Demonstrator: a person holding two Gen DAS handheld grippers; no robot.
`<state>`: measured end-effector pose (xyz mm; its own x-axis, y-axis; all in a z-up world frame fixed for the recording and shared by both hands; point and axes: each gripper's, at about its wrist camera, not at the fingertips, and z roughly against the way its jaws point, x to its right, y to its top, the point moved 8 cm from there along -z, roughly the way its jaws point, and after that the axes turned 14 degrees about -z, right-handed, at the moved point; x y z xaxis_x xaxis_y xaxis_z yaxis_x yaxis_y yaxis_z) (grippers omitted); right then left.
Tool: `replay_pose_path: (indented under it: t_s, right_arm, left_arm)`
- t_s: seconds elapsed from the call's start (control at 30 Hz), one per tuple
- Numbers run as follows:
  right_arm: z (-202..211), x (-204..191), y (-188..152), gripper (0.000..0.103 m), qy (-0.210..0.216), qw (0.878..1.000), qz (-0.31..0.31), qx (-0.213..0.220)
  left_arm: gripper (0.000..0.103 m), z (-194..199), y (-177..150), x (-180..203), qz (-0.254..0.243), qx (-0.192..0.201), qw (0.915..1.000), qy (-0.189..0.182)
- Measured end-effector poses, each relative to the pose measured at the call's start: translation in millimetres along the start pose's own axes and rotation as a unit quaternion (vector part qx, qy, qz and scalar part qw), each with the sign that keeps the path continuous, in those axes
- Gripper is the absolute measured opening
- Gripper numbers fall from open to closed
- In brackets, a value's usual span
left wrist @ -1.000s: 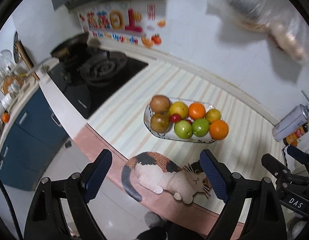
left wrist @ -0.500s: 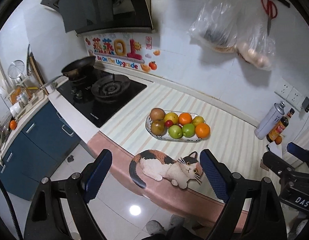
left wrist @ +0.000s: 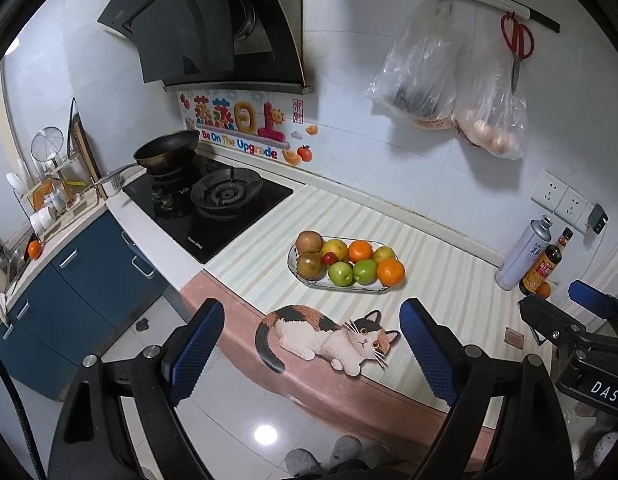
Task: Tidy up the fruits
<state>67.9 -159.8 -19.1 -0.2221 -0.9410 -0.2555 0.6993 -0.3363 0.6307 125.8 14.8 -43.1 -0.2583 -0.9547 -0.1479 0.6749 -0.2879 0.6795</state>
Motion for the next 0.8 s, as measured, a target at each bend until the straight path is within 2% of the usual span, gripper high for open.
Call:
replay_pose_path:
  t_s: [0.27, 0.63, 0.8]
  right_arm:
    - [-7.9, -3.0, 7.2, 0.097, 0.011, 1.000, -0.003, -0.005]
    - [-46.1, -1.6, 28.2, 0.098, -0.007, 1.000, -0.007, -0.007]
    - [-76.6, 4.7, 38.2, 0.098, -0.021, 1.000, -0.009, -0.014]
  left_arm:
    - [0.090, -3.3, 4.2, 0.6, 0.002, 0.000, 1.0000, 0.007]
    - [0.090, -42.2, 15.4, -3.3, 0.007, -0.023, 0.9997, 0.005]
    - [0.090, -64.6, 22.5, -7.6, 0.009, -0.031, 0.9994, 0.009]
